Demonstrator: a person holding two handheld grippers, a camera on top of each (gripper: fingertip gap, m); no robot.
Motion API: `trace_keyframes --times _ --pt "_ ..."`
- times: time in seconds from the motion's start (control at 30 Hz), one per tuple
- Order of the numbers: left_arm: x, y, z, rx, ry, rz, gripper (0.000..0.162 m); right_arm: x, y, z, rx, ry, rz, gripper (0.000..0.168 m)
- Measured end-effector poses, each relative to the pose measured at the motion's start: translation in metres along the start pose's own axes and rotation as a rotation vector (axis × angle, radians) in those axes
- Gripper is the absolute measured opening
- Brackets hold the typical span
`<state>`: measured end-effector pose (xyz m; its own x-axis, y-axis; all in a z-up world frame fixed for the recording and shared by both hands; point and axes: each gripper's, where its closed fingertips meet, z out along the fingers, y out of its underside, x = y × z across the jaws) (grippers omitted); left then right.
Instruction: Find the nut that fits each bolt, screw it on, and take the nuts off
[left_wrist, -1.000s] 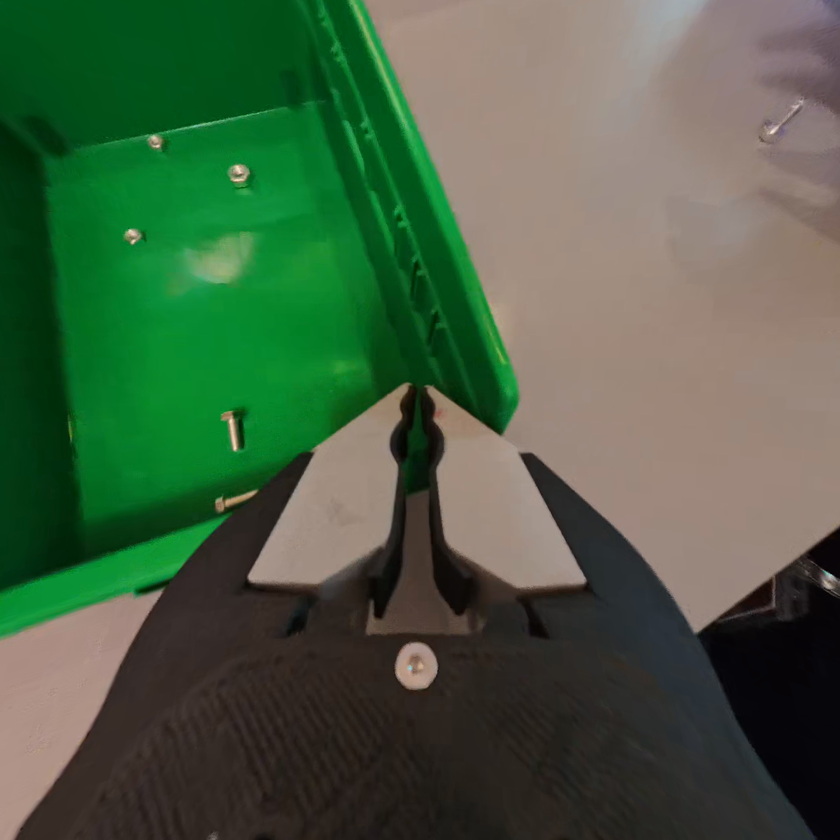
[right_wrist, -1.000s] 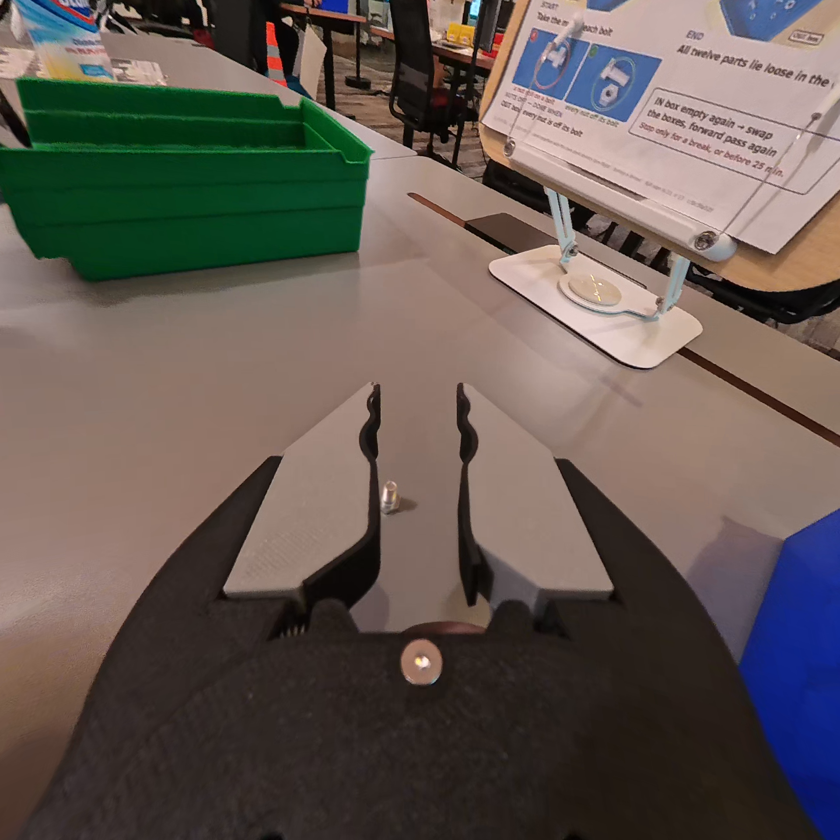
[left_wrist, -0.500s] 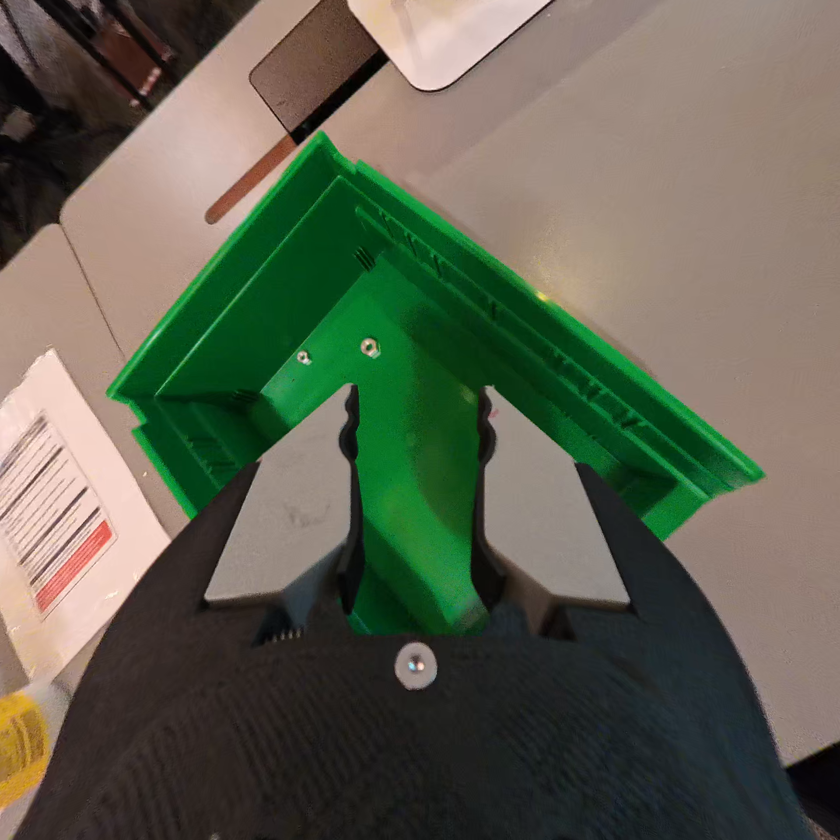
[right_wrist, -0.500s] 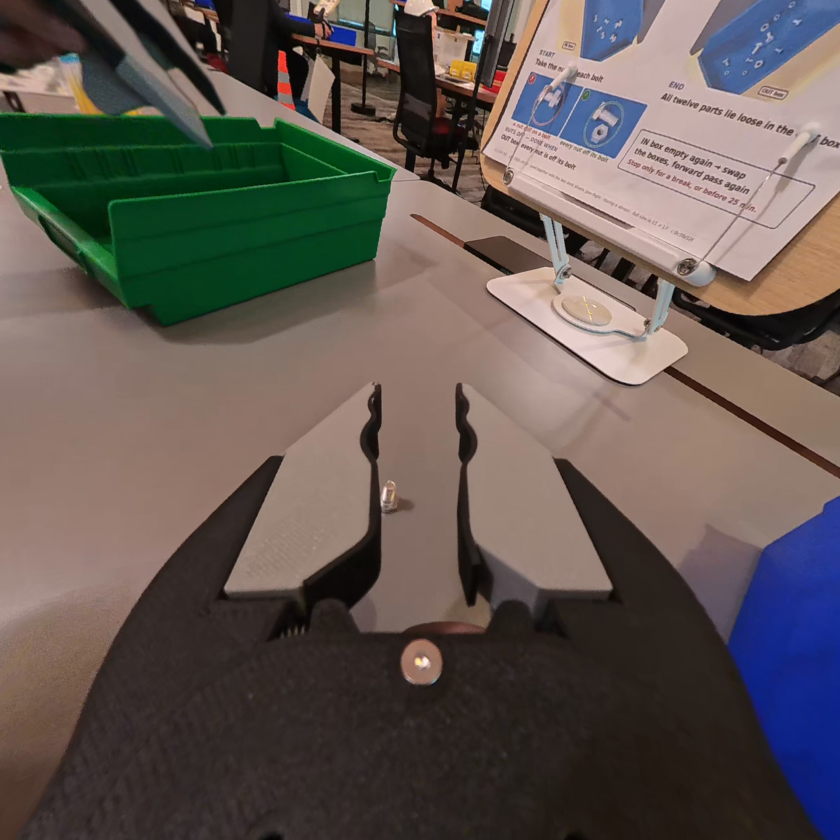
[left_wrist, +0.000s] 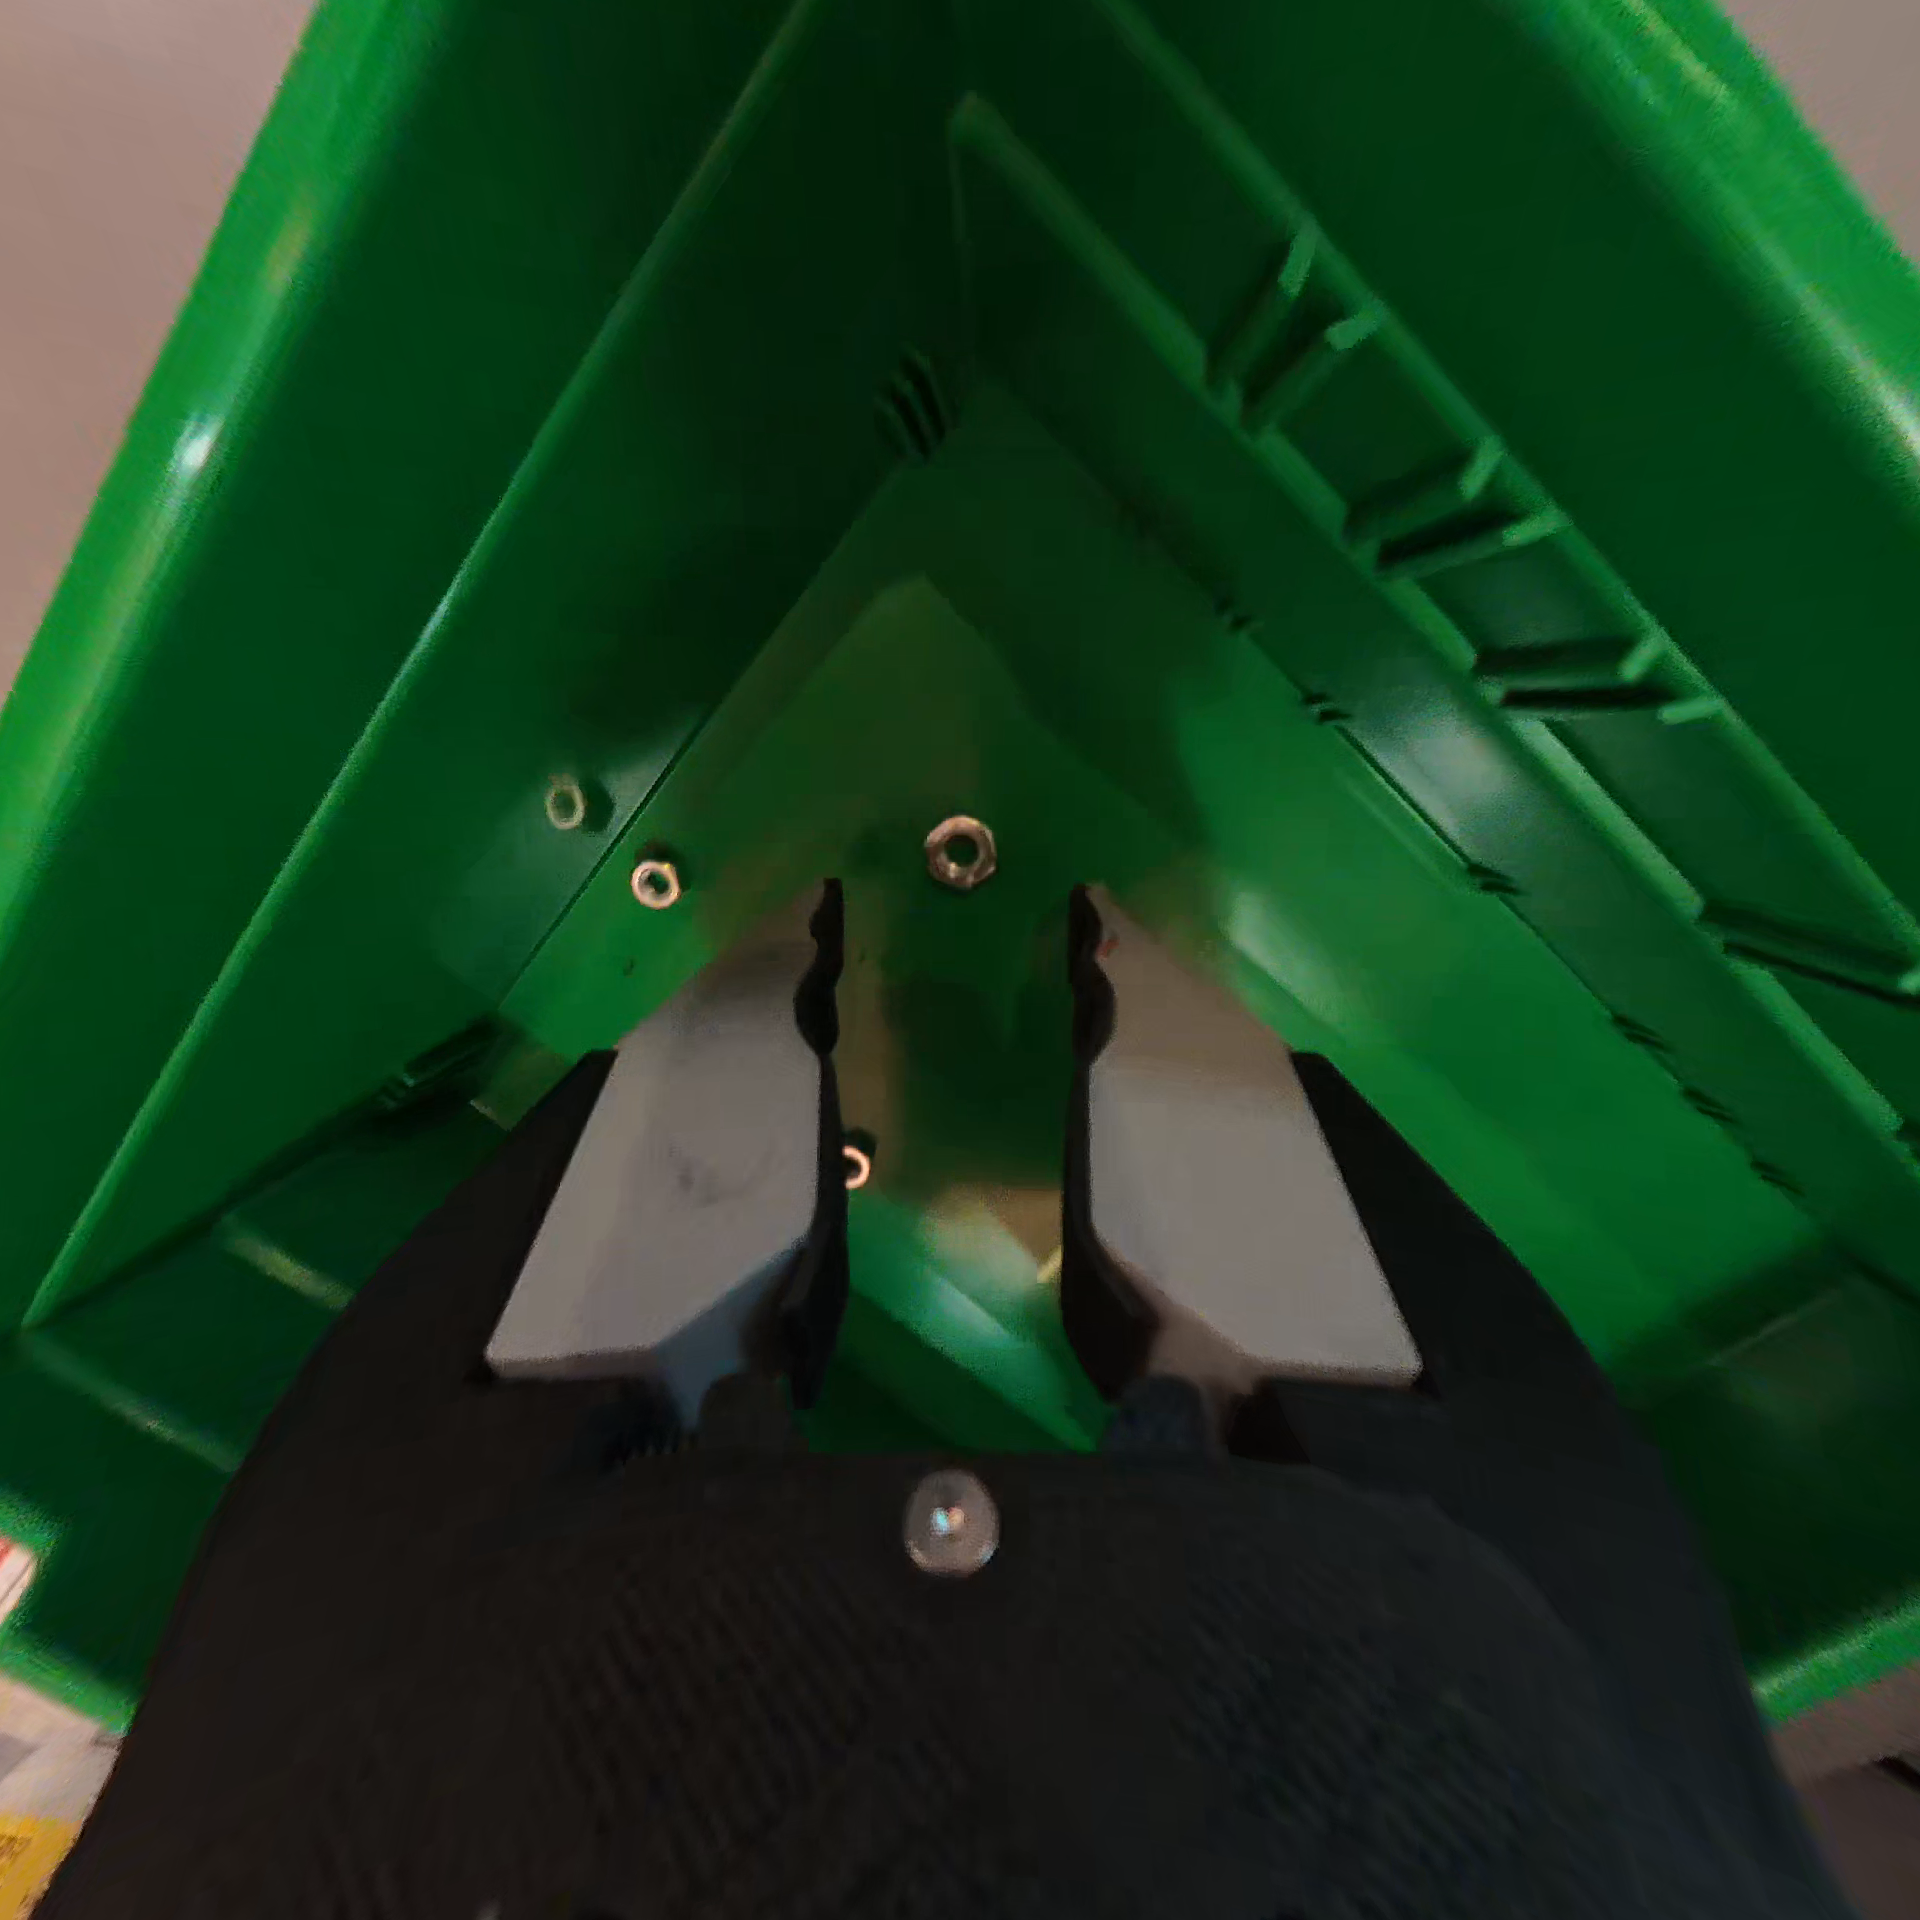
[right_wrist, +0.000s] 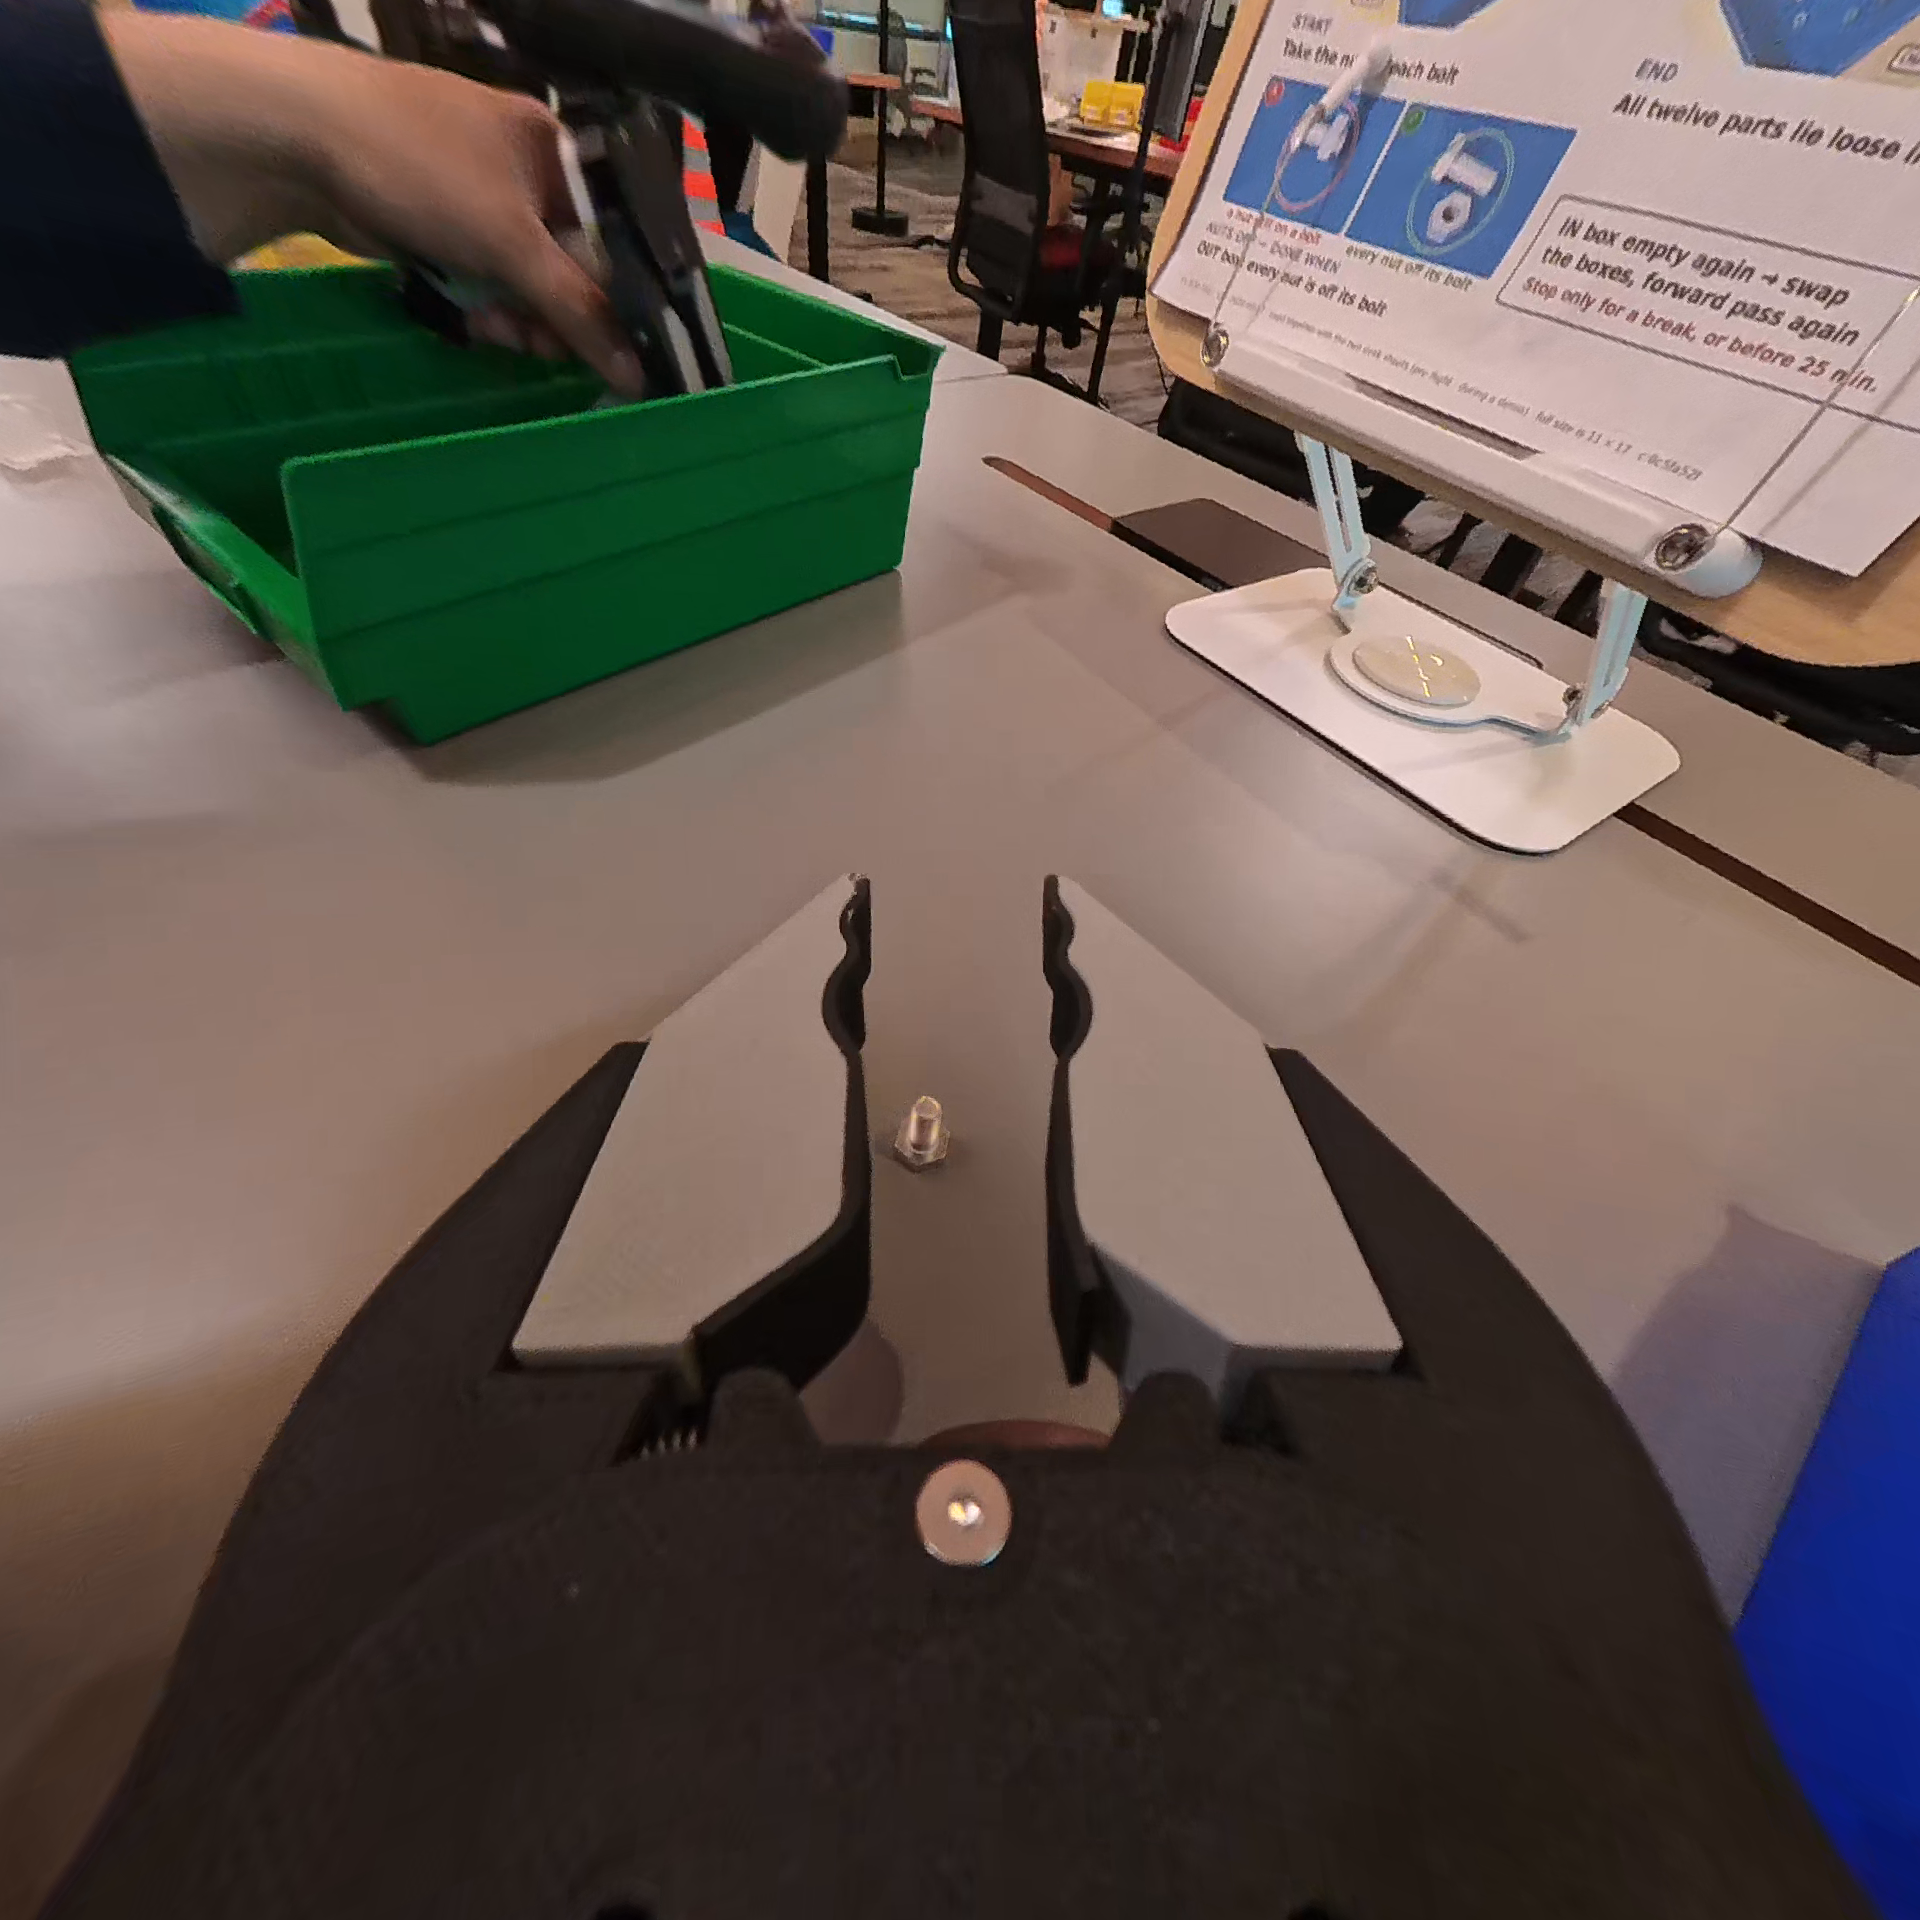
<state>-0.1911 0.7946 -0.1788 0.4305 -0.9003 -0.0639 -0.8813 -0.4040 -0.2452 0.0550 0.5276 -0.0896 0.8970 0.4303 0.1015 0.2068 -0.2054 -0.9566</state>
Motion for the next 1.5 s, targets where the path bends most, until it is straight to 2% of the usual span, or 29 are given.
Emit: trace_keyframes --times 0.13,0.27,0.37,0.43,0.63,0.77,0.87,0.97,1.07,1.17,1.23,1.33,1.4,1.5 --pt "-0.001 -0.009 0.008 0.020 -0.002 -0.032 0.038 -0.006 -0.010 -0.007 0.033 -0.013 -0.021 0.030" --pt "0.005 -0.008 0.008 0.001 0.039 -0.062 0.025 -0.013 -0.021 -0.015 0.076 -0.029 -0.034 0.030" --pt "0.002 -0.003 0.007 -0.029 -0.002 -0.065 0.034 -0.017 -0.028 -0.020 0.105 -0.032 -0.045 0.029" --pt "0.002 -0.003 0.006 -0.040 -0.014 -0.057 0.035 -0.019 -0.031 -0.023 0.118 -0.033 -0.052 0.029" --pt "0.012 -0.005 0.008 -0.040 0.033 -0.051 0.013 -0.022 -0.036 -0.026 0.137 -0.025 -0.081 0.028" --pt "0.010 -0.002 0.006 -0.042 0.012 -0.037 0.012 -0.022 -0.034 -0.025 0.129 -0.025 -0.086 0.028" --pt "0.007 -0.002 -0.015 0.003 -0.029 -0.050 0.012 -0.020 -0.032 -0.024 0.122 -0.020 -0.087 0.028" --pt "0.020 -0.017 -0.063 0.130 -0.054 -0.034 0.012 -0.009 -0.027 -0.023 0.105 0.017 -0.086 0.028" --pt "0.079 -0.039 -0.115 0.269 -0.023 0.102 0.012 0.005 -0.022 -0.022 0.076 0.054 -0.059 0.028" --pt "0.178 -0.056 -0.135 0.335 0.091 0.293 0.012 0.014 -0.016 -0.021 0.042 0.068 -0.017 0.028" --pt "0.249 -0.063 -0.122 0.360 0.164 0.427 0.012 0.017 -0.011 -0.019 0.022 0.071 -0.008 0.028" --pt "0.330 -0.062 -0.073 0.336 0.238 0.536 0.012 0.024 0.003 -0.013 -0.045 0.089 0.005 0.029" --pt "0.360 -0.062 -0.040 0.313 0.255 0.553 0.012 0.027 0.011 -0.010 -0.075 0.094 0.012 0.029" --pt "0.376 -0.066 -0.009 0.300 0.255 0.547 0.012 0.021 0.029 -0.001 -0.157 0.036 0.058 0.030"
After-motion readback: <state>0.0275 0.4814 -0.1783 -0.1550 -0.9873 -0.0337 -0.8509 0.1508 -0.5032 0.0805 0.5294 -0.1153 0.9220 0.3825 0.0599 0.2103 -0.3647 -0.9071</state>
